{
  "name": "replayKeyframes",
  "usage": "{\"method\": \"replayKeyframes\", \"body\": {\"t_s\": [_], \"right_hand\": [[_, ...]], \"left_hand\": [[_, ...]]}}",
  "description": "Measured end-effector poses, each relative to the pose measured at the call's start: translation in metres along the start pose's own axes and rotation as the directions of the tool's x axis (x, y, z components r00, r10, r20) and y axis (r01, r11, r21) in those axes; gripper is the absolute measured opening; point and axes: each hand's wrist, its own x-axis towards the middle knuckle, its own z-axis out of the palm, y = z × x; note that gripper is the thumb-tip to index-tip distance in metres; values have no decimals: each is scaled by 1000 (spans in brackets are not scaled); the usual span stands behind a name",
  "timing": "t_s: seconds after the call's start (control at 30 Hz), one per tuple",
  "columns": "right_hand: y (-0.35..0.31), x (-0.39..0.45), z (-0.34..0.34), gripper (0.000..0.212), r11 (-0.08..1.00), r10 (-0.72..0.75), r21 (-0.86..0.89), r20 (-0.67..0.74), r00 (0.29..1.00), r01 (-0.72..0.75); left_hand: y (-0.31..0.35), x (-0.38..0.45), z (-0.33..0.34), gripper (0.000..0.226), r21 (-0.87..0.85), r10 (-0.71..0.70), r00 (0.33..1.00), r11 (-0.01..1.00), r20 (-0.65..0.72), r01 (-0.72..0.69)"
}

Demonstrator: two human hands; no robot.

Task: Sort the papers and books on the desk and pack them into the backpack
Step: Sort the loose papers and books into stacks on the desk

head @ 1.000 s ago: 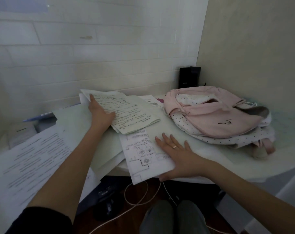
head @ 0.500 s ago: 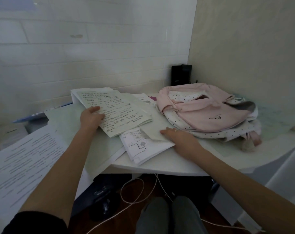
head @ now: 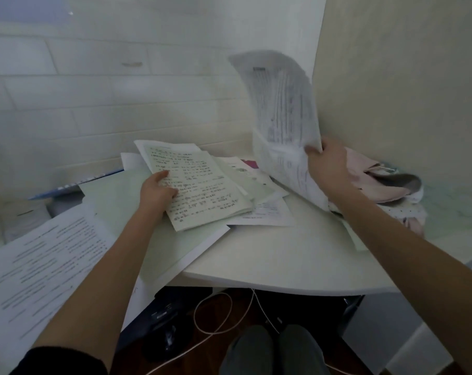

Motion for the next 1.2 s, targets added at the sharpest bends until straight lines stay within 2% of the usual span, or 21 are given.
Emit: {"method": "replayKeyframes", "body": {"t_s": [0.17, 0.27, 0.3, 0.37, 0.4, 0.43, 0.47, 0.5, 0.57, 0.6, 0.67, 0.73, 0.77, 0.83, 0.93, 1.0, 1.07, 1.1, 1.13, 1.17, 1.2], "right_hand": [[-57, 11, 12, 21, 968, -148, 200, -37, 988, 153], [-89, 14, 13, 10, 904, -125, 406, -53, 991, 136], [-94, 17, 14, 8, 873, -72, 480, -49, 996, 87], [-94, 22, 17, 16, 787, 66, 616, -19, 998, -40], [-91, 22, 20, 24, 739, 128, 665, 14, 992, -105], [-87, 21, 24, 32, 686, 188, 706, 65, 980, -178], [-82, 20, 29, 39, 630, 217, 738, 132, 967, -243], [-75, 17, 39, 44, 573, 243, 759, 203, 948, -309], [-62, 6, 61, 57, 464, 267, 751, 387, 883, -469], [-54, 1, 73, 66, 433, 255, 734, 457, 852, -523], [-50, -12, 92, 62, 344, 197, 712, 583, 789, -612], [-54, -28, 100, 47, 257, 83, 669, 704, 706, -697], [-52, -32, 103, 45, 273, 20, 658, 726, 688, -702], [-49, -35, 103, 50, 450, -82, 618, 747, 660, -644], [-54, -39, 102, 76, 711, -133, 502, 783, 607, -492], [-62, -43, 106, 71, 799, -190, 484, 766, 614, -357], [-72, -47, 112, 75, 870, -237, 450, 739, 630, -201], [-76, -48, 116, 77, 897, -242, 421, 722, 648, -135], [-81, -50, 119, 79, 919, -237, 386, 707, 666, -84], [-87, -53, 121, 79, 932, -229, 359, 693, 684, -52], [-91, -55, 123, 78, 939, -229, 342, 681, 695, -26]], "left_hand": [[4, -7, 6, 65, -9, 7, 1000, 1000, 19, -6], [7, -8, 10, 66, 180, 131, 991, 975, 21, -132], [9, -10, 11, 66, 294, 168, 984, 940, 51, -176], [10, -11, 13, 71, 575, 225, 968, 780, 107, -245], [12, -12, 15, 74, 659, 288, 950, 692, 122, -294], [15, -16, 17, 74, 664, 380, 916, 654, 127, -363], [19, -18, 22, 74, 612, 472, 871, 651, 136, -448], [27, -25, 27, 75, 480, 499, 853, 716, 154, -506], [45, -36, 38, 91, 87, 396, 862, 892, 317, -443], [52, -40, 45, 101, -44, 356, 838, 927, 413, -372], [60, -48, 57, 117, -21, 327, 806, 931, 492, -365], [57, -44, 61, 125, 68, 346, 828, 907, 442, -415], [53, -40, 58, 125, 103, 355, 837, 896, 417, -431], [44, -30, 50, 120, 148, 368, 829, 874, 420, -463], [34, -21, 38, 81, 184, 441, 835, 838, 328, -514], [28, -22, 31, 53, 170, 459, 845, 842, 275, -513], [30, -33, 37, 59, 191, 511, 807, 796, 296, -574], [36, -40, 49, 66, 122, 459, 869, 867, 183, -483], [34, -50, 50, 65, -68, 449, 893, 891, -27, -450], [26, -50, 57, 59, -280, 265, 895, 884, -358, -374], [29, -60, 49, 50, -532, 4, 863, 786, -505, -315]]}}
